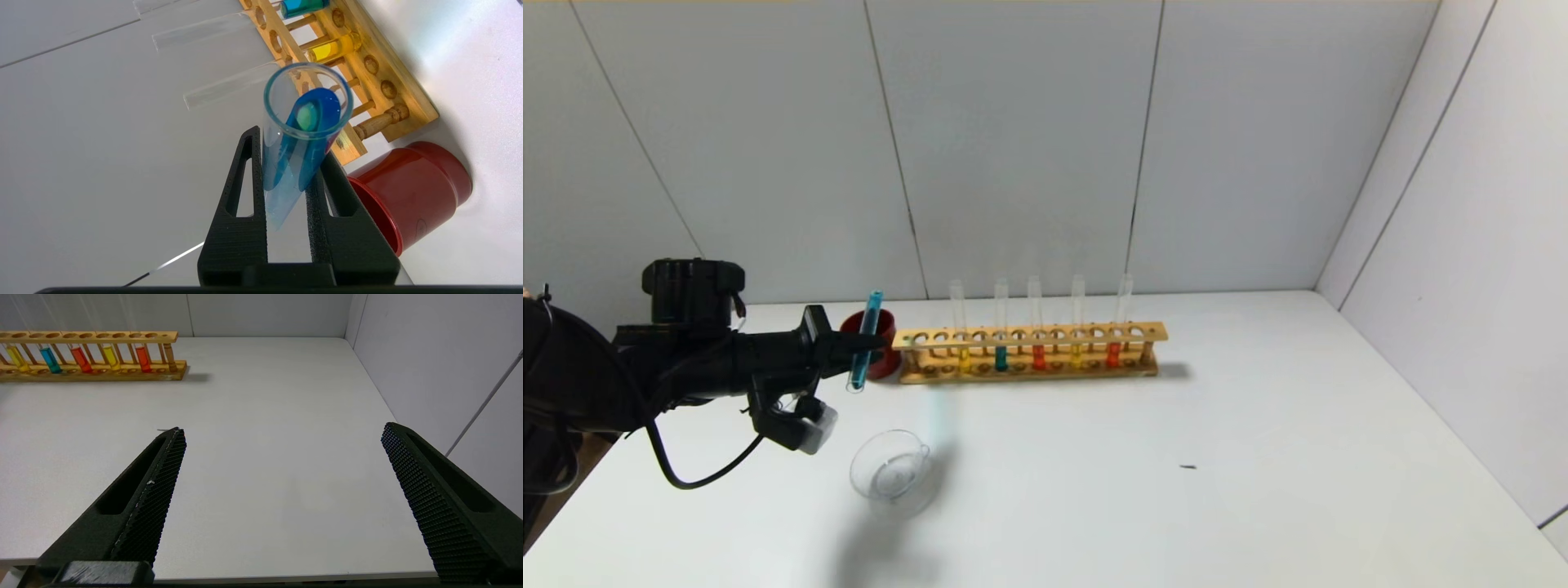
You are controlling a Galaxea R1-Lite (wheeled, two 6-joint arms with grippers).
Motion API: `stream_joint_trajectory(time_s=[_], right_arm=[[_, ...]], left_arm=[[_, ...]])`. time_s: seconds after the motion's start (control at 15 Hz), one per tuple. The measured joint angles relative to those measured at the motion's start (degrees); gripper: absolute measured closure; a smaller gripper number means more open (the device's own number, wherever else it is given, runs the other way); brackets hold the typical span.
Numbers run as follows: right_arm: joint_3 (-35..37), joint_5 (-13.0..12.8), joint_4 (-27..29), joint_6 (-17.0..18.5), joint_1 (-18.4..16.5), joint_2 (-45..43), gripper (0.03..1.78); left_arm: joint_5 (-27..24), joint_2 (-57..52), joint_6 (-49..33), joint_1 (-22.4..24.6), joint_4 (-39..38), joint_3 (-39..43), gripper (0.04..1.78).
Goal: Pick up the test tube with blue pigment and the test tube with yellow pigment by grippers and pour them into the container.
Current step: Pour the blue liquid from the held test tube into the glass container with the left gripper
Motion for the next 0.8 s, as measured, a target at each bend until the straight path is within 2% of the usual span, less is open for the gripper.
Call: stream_joint_trajectory(time_s=[0.8], right_arm=[[0.00, 0.00, -0.02, 0.00, 0.00, 0.00, 0.06]], left_arm=[[-0.74, 0.89, 3.15, -0.35, -1.15, 0.28, 1.50]])
